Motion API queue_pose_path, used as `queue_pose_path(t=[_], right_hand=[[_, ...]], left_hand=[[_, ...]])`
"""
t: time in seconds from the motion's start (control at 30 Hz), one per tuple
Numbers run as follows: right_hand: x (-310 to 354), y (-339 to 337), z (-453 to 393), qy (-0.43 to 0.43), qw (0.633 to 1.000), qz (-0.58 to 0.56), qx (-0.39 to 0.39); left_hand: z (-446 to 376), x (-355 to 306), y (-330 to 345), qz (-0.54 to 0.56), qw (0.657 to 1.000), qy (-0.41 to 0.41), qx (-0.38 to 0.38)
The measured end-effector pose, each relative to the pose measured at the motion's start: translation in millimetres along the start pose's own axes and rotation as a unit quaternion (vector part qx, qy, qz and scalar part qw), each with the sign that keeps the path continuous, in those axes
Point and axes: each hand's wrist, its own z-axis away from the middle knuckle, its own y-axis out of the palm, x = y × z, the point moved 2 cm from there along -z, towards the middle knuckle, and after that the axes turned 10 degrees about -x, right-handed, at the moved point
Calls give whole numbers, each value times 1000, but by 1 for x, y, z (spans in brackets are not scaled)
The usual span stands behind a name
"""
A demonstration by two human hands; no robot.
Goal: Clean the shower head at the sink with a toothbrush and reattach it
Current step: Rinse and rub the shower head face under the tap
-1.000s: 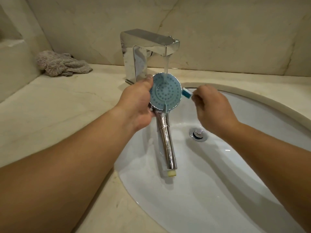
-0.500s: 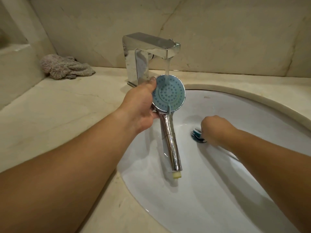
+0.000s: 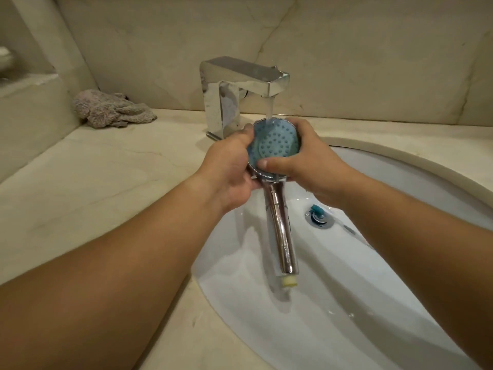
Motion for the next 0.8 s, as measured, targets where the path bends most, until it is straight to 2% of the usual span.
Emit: queue_pose_path(t=[0.13, 0.3, 0.4, 0.53, 0.7, 0.8], right_hand=[[1, 13, -1, -19, 997, 23, -66], [0, 25, 4, 3, 985, 1, -174], [1, 30, 5, -4, 977, 10, -211], [-1, 26, 4, -22, 978, 44, -203], [-8, 20, 10, -53, 989, 52, -126], [-5, 24, 9, -50, 979, 43, -194]], left_hand=[[-1, 1, 1, 16, 1000, -21, -12], [-3, 5, 2, 11, 999, -45, -9], [-2, 2, 2, -11, 998, -55, -16], [6, -1, 7, -27, 998, -52, -15], [2, 6, 8, 6, 999, -45, -8], [-3, 5, 9, 23, 999, -43, -7]])
